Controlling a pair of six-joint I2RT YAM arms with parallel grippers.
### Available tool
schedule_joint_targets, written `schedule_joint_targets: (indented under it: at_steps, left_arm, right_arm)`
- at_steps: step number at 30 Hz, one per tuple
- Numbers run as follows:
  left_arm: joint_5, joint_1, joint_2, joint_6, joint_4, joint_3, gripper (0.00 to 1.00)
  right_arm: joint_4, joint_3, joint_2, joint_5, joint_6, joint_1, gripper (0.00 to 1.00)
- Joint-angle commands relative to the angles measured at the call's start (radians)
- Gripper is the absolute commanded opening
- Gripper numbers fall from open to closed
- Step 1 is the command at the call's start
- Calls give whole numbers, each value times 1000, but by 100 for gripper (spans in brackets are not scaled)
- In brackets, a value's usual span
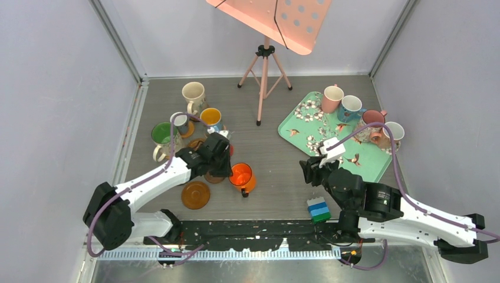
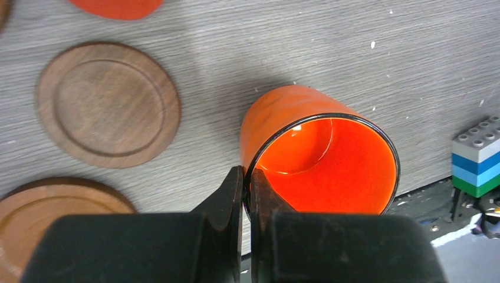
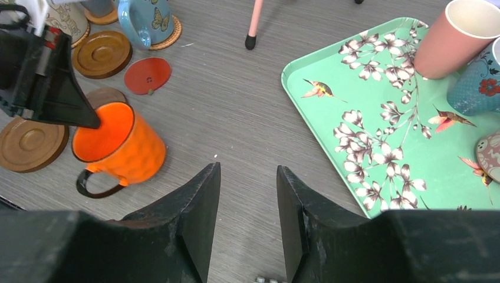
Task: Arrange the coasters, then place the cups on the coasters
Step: Pick up the cup at the center of the board.
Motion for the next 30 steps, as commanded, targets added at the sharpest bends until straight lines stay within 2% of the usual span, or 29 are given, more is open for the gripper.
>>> schedule_joint_targets:
  at_steps: [1,5,7,9,14,18,21,30]
  left_arm:
    - [-83,-1,-92,82,-89,126,0]
    - [-128,42,-137,164,-195,194,0]
    - [-153,86,-162,209,-238,213,0]
    - [-147,159,-185,252,-259,216,0]
    - [-70,378,-200,339,-282,221,0]
    - [-43,490,-181,391,-278,232,0]
    - [-47,556,-152,410,-253,241,0]
    - [-20,623,-38,398,-158,289,0]
  right_arm:
    - [9,-14,4,52,43,4,47]
    - [-2,-11,30,63,75,4,48]
    - [-7,-8,41,59,85,4,53]
    - [-8,-6,48,55,95,3,62]
    - [-8,-5,50,55,105,4,72]
    - [-8,-10,43,52,105,4,84]
    - [-7,-12,32,50,108,4,98]
    - [-5,-12,19,50,114,4,96]
